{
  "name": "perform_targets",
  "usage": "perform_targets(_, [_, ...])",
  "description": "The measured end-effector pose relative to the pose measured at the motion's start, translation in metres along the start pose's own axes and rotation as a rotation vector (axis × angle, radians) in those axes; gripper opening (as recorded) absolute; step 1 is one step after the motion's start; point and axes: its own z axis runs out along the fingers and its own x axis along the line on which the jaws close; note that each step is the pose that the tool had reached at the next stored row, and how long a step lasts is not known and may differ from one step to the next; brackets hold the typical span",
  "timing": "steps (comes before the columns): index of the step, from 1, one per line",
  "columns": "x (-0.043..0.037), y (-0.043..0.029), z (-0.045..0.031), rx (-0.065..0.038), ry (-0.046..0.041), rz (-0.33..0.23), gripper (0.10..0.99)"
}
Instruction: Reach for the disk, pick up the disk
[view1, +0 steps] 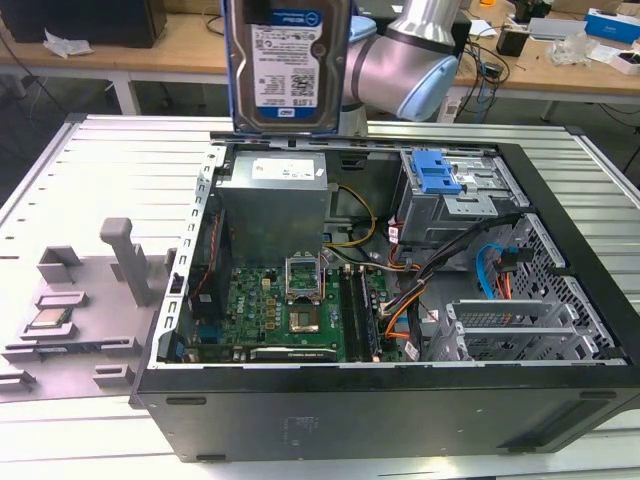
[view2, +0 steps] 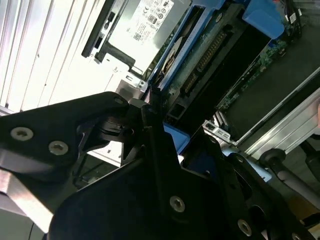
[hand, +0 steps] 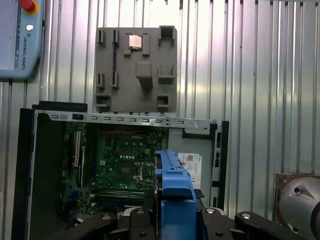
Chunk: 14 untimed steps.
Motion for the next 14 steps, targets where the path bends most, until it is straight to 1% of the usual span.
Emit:
perform_targets(3, [0.0002,-0.0100,-0.0004,0.000,0.0000,0.000,0.369])
perform_targets(4, [0.0005,-0.0197,-0.0007,0.000,0.0000,0.000,0.369])
perform_targets(5, [0.0006,-0.0245,-0.0009,0.000,0.0000,0.000,0.369])
perform_targets(9, [0.0008,-0.0374,-0.0014,0.000,0.0001,0.000,0.369])
perform_targets(11, [0.0010,-0.0463,-0.0018,0.000,0.0001,0.000,0.369])
perform_targets(12, [0.0010,-0.0493,-0.0019,0.000,0.0000,0.000,0.369])
perform_targets(13, [0.0012,-0.0568,-0.0022,0.000,0.0001,0.000,0.369])
perform_targets(14, [0.0013,-0.0601,-0.0023,0.000,0.0001,0.000,0.369])
